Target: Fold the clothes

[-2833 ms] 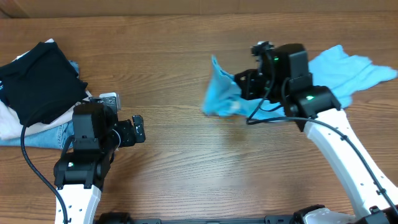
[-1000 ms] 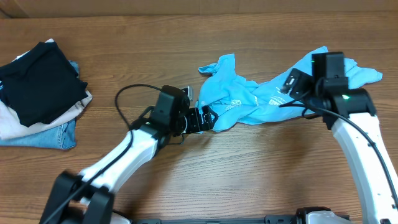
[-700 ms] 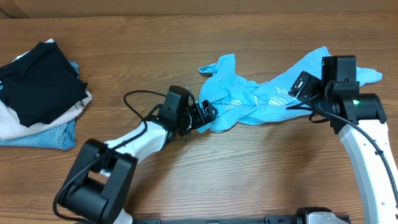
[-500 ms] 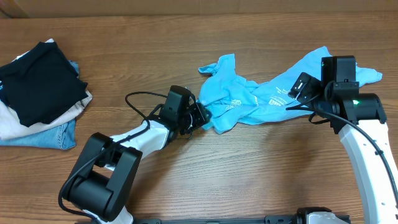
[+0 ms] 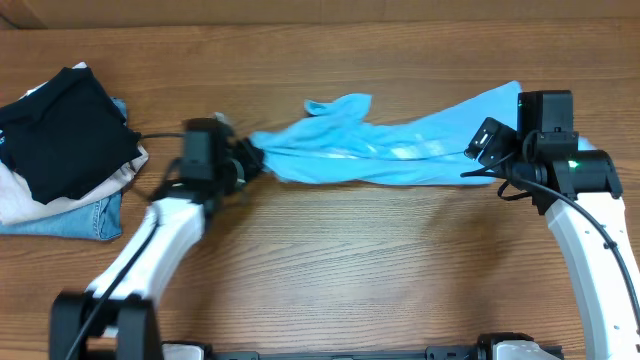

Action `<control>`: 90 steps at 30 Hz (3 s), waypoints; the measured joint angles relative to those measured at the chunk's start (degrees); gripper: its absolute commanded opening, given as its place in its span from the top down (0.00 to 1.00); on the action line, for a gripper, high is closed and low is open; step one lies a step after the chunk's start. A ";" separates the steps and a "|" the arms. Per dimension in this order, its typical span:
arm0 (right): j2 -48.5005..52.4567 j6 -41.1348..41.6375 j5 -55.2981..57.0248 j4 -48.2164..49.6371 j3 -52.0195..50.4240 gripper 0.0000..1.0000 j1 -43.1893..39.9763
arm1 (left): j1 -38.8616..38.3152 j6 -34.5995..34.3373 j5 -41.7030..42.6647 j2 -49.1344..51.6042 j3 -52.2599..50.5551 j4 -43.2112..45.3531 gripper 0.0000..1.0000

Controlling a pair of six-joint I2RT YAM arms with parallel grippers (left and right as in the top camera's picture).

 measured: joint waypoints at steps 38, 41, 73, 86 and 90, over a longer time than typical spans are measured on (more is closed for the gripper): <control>0.39 -3.28 -2.99 -4.39 0.00 0.00 -0.55 | -28.89 -16.13 1.31 17.57 -0.02 20.22 0.04; 0.39 -3.43 -3.02 -4.42 0.00 0.00 -0.55 | -28.92 -19.04 1.20 18.86 0.13 20.98 0.15; 0.81 -4.94 -3.21 -9.01 0.00 0.00 -0.55 | -7.87 0.15 -7.82 -13.94 0.11 -31.06 0.96; 8.13 -7.28 -7.45 -3.06 -5.53 0.00 -0.55 | -1.01 7.89 -17.68 -17.27 0.09 -41.44 0.96; 12.13 -10.97 -11.98 -0.90 -5.70 0.06 -0.55 | -1.01 8.13 -18.47 -17.27 0.09 -41.57 0.96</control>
